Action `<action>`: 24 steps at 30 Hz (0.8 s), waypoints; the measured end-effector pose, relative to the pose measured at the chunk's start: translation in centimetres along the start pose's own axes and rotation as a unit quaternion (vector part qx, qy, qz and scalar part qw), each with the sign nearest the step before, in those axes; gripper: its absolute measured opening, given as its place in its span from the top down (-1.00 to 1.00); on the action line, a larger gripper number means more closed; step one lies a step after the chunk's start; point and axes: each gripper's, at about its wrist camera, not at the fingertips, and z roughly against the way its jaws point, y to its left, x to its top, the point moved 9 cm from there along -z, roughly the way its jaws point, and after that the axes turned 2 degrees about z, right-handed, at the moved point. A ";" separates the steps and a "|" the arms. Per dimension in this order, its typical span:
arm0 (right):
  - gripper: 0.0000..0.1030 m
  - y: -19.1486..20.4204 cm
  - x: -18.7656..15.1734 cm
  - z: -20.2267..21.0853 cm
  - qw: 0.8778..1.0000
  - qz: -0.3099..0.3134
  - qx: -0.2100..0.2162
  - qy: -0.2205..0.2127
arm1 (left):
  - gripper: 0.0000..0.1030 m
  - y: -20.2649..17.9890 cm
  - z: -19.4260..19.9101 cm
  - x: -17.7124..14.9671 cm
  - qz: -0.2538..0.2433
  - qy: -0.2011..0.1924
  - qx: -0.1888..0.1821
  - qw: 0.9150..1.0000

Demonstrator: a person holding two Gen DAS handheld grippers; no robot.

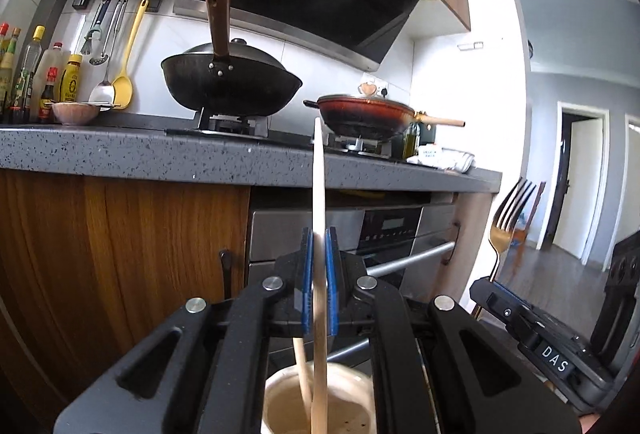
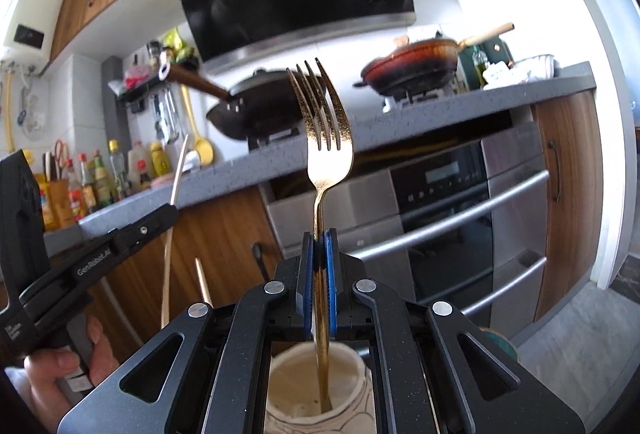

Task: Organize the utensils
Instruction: 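Lift the chopstick with the left tool while the right tool carries the gold fork to the holder, then drop chopstick into large pot with left tool while right tool drops gold fork into small pot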

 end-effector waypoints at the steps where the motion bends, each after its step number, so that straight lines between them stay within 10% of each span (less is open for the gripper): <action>1: 0.87 0.0 -0.5 -0.3 1.000 0.005 -0.003 0.006 | 0.88 0.2 0.0 -0.5 -0.002 0.003 0.003 1.000; 24: 0.87 0.4 -6.1 -1.0 0.995 0.034 -0.016 0.097 | 0.88 2.7 3.8 -7.7 0.017 0.092 0.010 0.996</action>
